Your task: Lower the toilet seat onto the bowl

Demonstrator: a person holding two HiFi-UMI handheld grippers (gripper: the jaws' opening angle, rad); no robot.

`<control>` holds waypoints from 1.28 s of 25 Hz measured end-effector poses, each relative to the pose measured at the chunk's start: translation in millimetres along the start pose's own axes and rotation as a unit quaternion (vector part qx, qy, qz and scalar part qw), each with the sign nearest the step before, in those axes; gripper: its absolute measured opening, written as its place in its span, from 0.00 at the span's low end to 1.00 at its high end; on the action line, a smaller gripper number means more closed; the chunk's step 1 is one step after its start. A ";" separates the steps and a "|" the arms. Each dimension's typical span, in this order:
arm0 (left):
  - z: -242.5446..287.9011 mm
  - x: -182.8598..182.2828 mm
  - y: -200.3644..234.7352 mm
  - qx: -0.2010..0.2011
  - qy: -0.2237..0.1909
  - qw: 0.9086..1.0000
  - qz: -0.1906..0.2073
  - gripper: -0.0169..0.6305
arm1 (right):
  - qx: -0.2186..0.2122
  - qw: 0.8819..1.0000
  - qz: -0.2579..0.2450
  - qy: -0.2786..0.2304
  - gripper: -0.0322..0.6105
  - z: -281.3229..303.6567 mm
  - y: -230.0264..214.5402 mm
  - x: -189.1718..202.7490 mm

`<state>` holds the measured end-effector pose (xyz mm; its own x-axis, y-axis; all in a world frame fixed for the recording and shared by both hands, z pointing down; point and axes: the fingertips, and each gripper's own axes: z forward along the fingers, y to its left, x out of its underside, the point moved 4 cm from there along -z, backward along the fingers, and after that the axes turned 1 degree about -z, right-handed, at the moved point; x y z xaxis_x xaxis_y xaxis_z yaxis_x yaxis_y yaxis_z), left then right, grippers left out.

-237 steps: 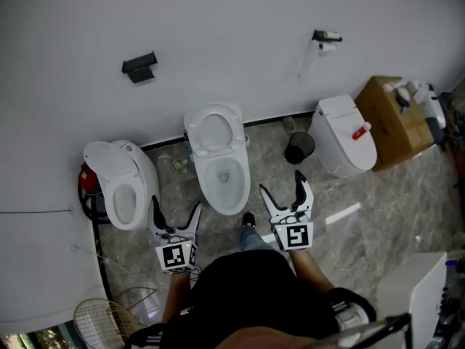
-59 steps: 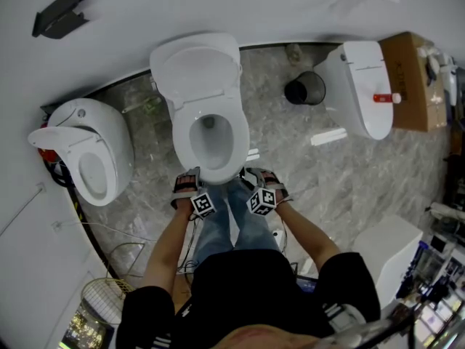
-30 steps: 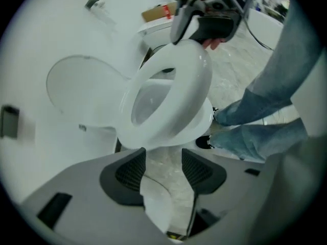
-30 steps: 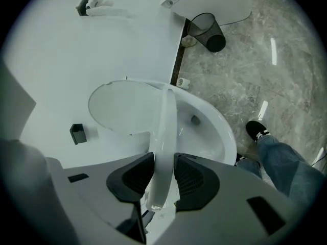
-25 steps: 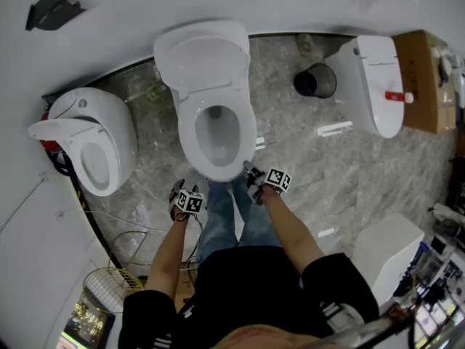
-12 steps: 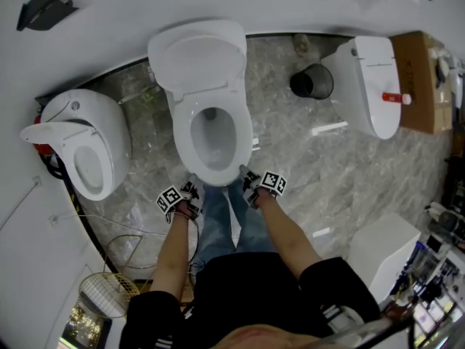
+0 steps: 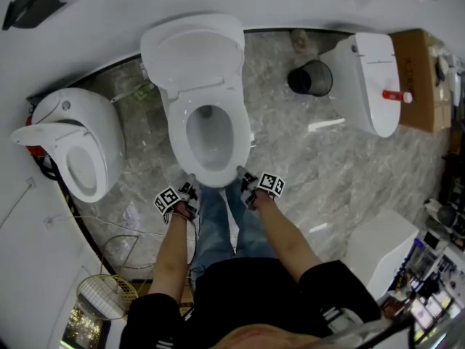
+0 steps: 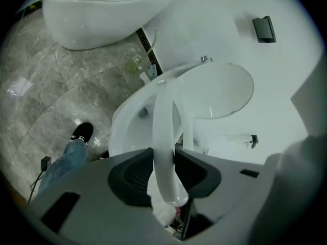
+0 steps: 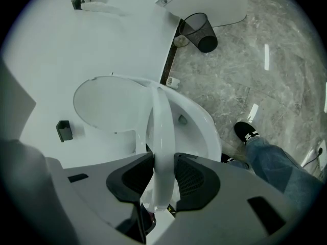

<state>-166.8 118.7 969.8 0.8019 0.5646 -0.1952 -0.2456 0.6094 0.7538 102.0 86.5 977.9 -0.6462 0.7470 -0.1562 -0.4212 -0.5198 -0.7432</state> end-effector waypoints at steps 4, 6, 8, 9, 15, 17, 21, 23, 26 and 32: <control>5.2 3.0 10.7 -0.008 0.004 1.000 0.001 0.23 | 0.006 1.000 -0.003 -0.003 0.26 3.6 -11.7 1.4; 7.9 4.1 17.2 -0.016 0.004 1.000 0.002 0.23 | 0.011 1.000 -0.007 -0.002 0.27 6.1 -17.5 1.9; 10.3 5.2 23.4 -0.024 0.005 1.000 0.003 0.23 | 0.020 1.000 -0.009 0.000 0.27 7.9 -22.9 3.0; 11.7 5.3 26.2 -0.027 0.005 1.000 0.003 0.23 | 0.024 1.000 -0.010 0.001 0.27 9.1 -25.3 3.3; 20.9 5.5 41.7 -0.060 0.007 0.998 0.005 0.23 | 0.055 0.998 -0.021 0.002 0.28 17.0 -39.4 2.4; 23.2 5.1 45.3 -0.078 0.009 0.997 0.007 0.23 | 0.074 0.997 -0.029 0.003 0.28 19.5 -43.1 2.5; 27.5 5.0 51.3 -0.112 0.013 0.994 0.012 0.22 | 0.113 0.993 -0.039 0.007 0.27 23.0 -49.2 2.7; 29.4 5.0 52.9 -0.127 0.017 0.992 0.014 0.21 | 0.132 0.990 -0.040 0.006 0.27 24.8 -51.2 2.2; 28.6 4.6 54.8 -0.155 0.024 0.987 0.028 0.18 | 0.166 0.984 -0.059 0.006 0.24 25.8 -49.9 1.0; 1.7 0.0 27.8 -0.160 0.013 0.985 0.069 0.11 | 0.170 0.978 -0.119 -0.001 0.16 8.5 -14.4 -4.7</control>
<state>-172.7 134.7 991.8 0.7358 0.6656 -0.1251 -0.5126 0.6681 0.5394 105.7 86.9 994.9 -0.5051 0.8631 -0.0033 -0.7470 -0.4391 -0.4992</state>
